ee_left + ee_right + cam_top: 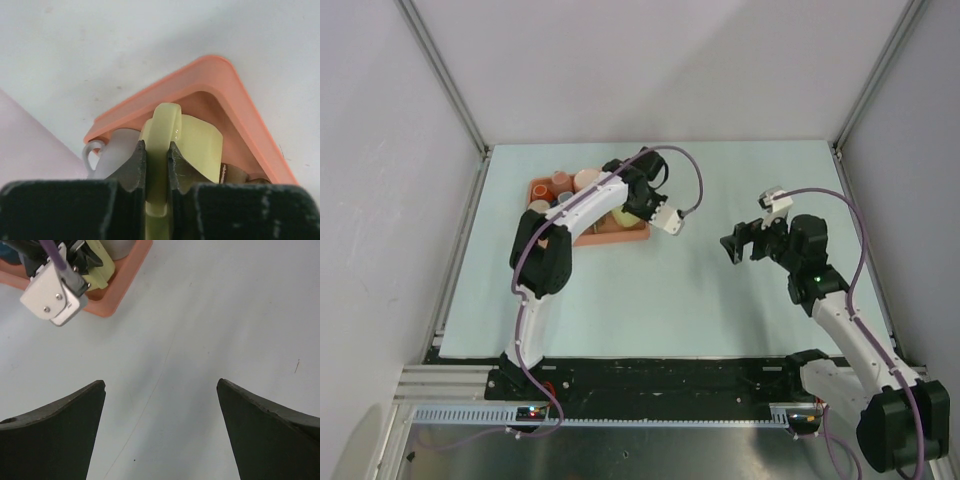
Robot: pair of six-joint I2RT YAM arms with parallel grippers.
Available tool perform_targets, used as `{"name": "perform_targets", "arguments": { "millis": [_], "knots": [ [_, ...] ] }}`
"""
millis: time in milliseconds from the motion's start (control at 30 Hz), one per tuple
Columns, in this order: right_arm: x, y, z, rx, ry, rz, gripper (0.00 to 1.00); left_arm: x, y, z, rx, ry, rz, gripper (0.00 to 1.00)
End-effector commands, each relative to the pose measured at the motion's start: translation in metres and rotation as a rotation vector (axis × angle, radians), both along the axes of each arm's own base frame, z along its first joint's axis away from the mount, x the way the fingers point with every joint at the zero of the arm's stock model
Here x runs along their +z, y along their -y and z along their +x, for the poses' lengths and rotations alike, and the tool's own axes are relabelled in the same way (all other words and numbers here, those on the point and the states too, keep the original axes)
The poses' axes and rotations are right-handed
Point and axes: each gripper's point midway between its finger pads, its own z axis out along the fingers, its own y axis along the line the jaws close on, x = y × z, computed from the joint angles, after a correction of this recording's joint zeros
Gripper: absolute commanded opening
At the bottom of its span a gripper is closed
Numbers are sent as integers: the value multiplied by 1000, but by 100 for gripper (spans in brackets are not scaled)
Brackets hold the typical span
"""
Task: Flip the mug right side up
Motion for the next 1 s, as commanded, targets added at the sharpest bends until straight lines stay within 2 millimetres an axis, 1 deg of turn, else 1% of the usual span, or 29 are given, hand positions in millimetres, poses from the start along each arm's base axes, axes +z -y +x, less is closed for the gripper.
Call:
{"name": "perform_targets", "arguments": {
  "millis": [0,33,100,133,167,200,267,333,400,467,533,600,667,700,833,967],
  "knots": [
    [56,4,3,-15,85,131,100,104,35,11,108,94,-314,0],
    [63,6,3,-18,76,169,100,120,40,9,131,93,-371,0],
    [77,11,2,-31,29,285,100,159,52,4,194,60,-529,0],
    [85,14,2,-33,12,328,100,181,56,3,249,37,-619,0],
    [91,13,3,-32,-15,372,100,199,61,0,286,6,-696,0],
    [97,12,4,-28,-34,403,100,221,62,-2,351,-29,-787,0],
    [112,5,3,7,-62,460,100,261,67,-11,437,-105,-940,0],
    [130,-8,0,72,-67,522,100,294,70,-23,496,-176,-1063,0],
    [151,-26,-4,155,-60,585,100,324,72,-34,540,-238,-1168,0],
    [172,-45,-9,232,-41,628,100,348,73,-46,565,-299,-1249,0],
    [196,-61,-13,302,-11,661,100,366,73,-60,563,-359,-1299,0],
    [220,-74,-18,363,23,686,100,377,72,-72,558,-407,-1324,0],
    [234,-85,-19,403,41,697,100,384,72,-81,554,-448,-1342,0],
    [239,-90,-19,420,43,699,98,387,73,-86,541,-467,-1346,0],
    [241,-108,-14,466,16,712,91,398,74,-103,508,-501,-1357,0],
    [242,-127,-14,508,-8,721,83,402,75,-114,478,-531,-1356,0]
  ]
}}
